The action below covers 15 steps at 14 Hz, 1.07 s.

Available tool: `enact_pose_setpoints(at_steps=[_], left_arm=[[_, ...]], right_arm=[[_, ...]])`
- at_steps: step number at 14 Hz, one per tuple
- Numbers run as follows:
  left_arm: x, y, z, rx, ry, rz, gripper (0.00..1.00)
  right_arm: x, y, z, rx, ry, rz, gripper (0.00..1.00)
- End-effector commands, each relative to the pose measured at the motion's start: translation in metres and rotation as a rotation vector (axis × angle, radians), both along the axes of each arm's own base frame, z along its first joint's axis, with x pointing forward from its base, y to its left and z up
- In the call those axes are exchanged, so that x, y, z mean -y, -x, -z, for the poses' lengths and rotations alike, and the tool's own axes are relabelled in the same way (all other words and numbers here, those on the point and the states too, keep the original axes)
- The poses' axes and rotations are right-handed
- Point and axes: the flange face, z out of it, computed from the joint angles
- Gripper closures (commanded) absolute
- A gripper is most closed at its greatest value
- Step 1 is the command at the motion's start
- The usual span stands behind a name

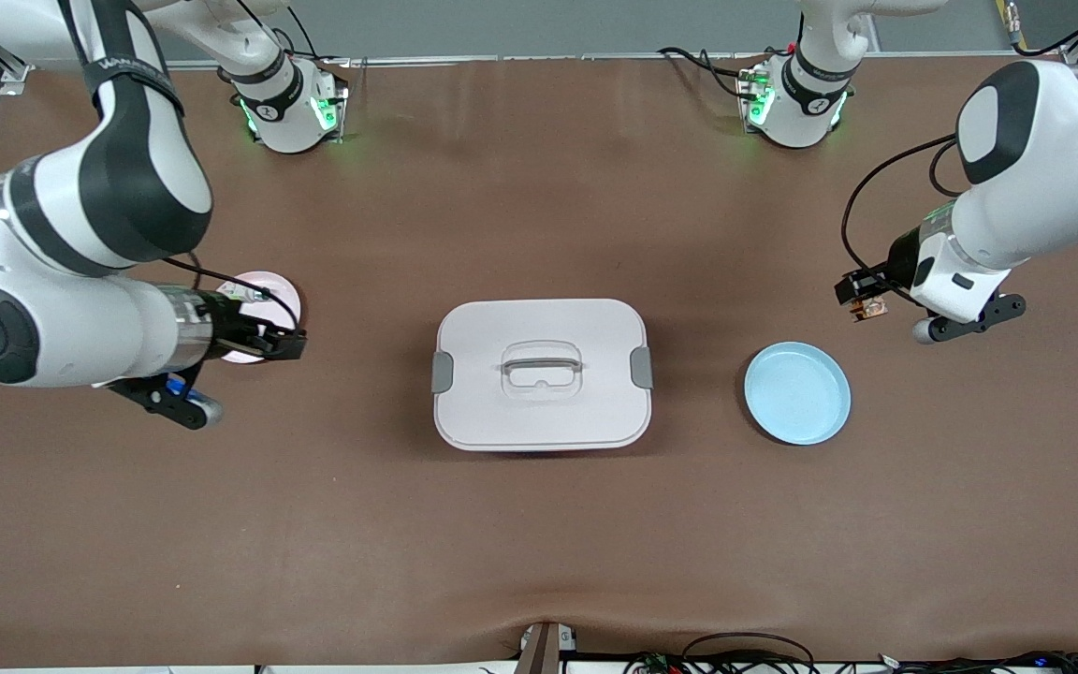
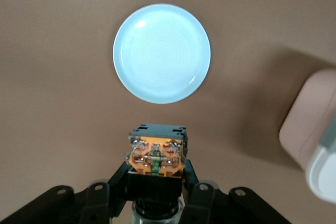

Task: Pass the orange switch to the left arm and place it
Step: 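Carry the switch with the left gripper over the blue dish while the right gripper retracts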

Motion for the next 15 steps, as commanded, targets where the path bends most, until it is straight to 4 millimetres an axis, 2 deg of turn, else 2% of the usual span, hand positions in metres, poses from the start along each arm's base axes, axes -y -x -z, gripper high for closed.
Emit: enact_pose_setpoints(at_steps=[1, 3, 6, 7, 10, 13, 15], left_arm=[[0.0, -0.003, 0.02, 0.029, -0.029, -0.106, 1.0], [-0.003, -0.003, 0.036, 0.029, -0.061, -0.138, 1.0], [-0.01, -0.004, 0.061, 0.079, -0.058, -0.182, 1.0], [-0.01, -0.008, 0.072, 0.086, -0.058, -0.234, 1.0], [-0.009, -0.019, 0.1, 0.108, -0.064, -0.353, 1.0], [-0.002, -0.027, 0.149, 0.108, -0.139, -0.426, 1.0], [0.0, -0.029, 0.173, 0.111, -0.177, -0.446, 1.0]], right_arm=[[0.027, 0.004, -0.019, 0.021, 0.02, -0.136, 0.0], [0.05, 0.002, -0.022, 0.03, 0.027, -0.245, 0.0], [0.097, 0.003, -0.041, 0.06, -0.022, -0.341, 0.0], [0.105, 0.004, -0.045, 0.066, -0.024, -0.341, 0.0], [0.113, 0.003, -0.047, 0.072, -0.015, -0.322, 0.0], [0.123, 0.014, -0.079, 0.122, -0.003, -0.307, 0.0], [0.127, 0.021, -0.097, 0.147, 0.003, -0.301, 0.0]])
